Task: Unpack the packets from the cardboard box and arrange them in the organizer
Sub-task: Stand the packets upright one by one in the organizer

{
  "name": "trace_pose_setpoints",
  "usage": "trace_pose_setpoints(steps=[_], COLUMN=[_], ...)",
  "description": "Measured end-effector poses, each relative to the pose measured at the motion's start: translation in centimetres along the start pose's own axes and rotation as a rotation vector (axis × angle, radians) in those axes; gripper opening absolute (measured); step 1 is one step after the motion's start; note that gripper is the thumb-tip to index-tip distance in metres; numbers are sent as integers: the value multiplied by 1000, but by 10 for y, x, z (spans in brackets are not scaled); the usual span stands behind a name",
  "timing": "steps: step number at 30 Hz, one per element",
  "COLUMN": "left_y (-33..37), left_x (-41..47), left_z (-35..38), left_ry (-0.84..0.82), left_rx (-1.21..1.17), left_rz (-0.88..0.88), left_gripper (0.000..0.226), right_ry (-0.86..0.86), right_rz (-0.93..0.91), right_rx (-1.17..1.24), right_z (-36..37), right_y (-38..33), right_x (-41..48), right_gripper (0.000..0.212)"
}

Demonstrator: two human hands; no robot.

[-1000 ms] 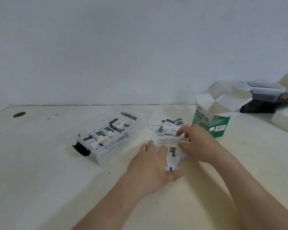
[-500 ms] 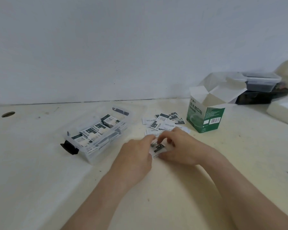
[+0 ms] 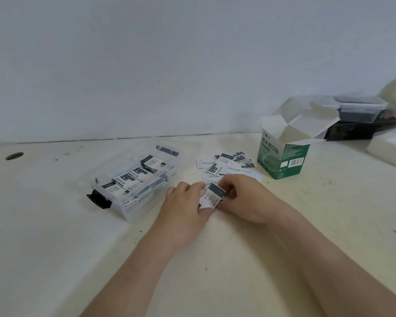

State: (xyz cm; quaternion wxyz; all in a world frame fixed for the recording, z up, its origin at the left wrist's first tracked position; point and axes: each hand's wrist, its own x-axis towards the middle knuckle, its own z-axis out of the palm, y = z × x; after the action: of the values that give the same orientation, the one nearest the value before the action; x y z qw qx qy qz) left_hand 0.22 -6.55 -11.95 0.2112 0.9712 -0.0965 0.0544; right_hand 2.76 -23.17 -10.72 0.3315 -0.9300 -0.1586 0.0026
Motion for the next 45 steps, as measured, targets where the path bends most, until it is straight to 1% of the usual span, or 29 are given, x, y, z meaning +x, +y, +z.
trace_pose_setpoints(steps=[2, 5, 7, 10, 12, 14, 15, 18, 23, 25, 26, 29, 31, 33, 35, 37, 39, 40, 42, 44, 45], left_y=[-1, 3, 4, 5, 4, 3, 3, 3, 3, 1, 0, -2, -2, -3, -3, -3, -1, 1, 5, 10, 11], left_x=[1, 4, 3, 1, 0, -2, -2, -3, -4, -4, -4, -3, -3, -3, -3, -3, -5, -5, -8, -10, -10], left_z=[-2, -9, -12, -18, -22, -26, -27, -30, -32, -34, -34, -36, -36, -37, -38, -40, -42, -41, -36, -30, -29], left_ry=[4, -31, -84, -142, -156, -150, -137, -98, -119, -154, -177, -233, -251, -267, -280, -265, -262, -297, -400, -422, -415], left_rx=[35, 34, -19, -90, -120, -86, -48, 27, -18, -32, -39, -82, -88, -82, -107, -152, -181, -160, -22, 120, 149], left_rz=[-35, -85, -138, -155, -156, -155, -147, -106, -112, -135, -144, -169, -170, -166, -164, -160, -138, -110, -20, 71, 98], left_gripper=[62, 60, 55, 44, 36, 30, 27, 21, 26, 31, 34, 40, 36, 27, 18, 13, 13, 18, 24, 20, 22], right_ry=[6, -17, -44, -40, -36, -86, -124, -185, -211, -217, -225, -281, -312, -327, -322, -282, -264, -273, -304, -334, -352], right_rz=[11, 32, 38, 37, 23, 9, -1, -47, -76, -100, -99, -28, 13, 21, 12, -1, -7, -9, 5, 28, 39], right_rx=[55, 129, 191, 273, 184, 9, -53, -147, -306, -275, -254, -190, -170, -170, -178, -203, -223, -231, -245, -258, -268], right_z=[2, 1, 2, 1, -5, -10, -11, -8, -7, -7, -8, -11, -13, -14, -14, -15, -17, -19, -20, -22, -22], right_y=[0, -1, -1, -1, 1, 4, 4, -3, -15, -16, -17, -16, -16, -16, -17, -18, -20, -21, -23, -24, -24], right_x=[0, 1, 1, 1, 0, 0, -1, -3, -5, -6, -6, -8, -8, -9, -10, -11, -12, -12, -13, -13, -13], right_gripper=[23, 40, 42, 41, 45, 48, 48, 36, 29, 21, 20, 27, 22, 16, 20, 24, 28, 28, 25, 20, 21])
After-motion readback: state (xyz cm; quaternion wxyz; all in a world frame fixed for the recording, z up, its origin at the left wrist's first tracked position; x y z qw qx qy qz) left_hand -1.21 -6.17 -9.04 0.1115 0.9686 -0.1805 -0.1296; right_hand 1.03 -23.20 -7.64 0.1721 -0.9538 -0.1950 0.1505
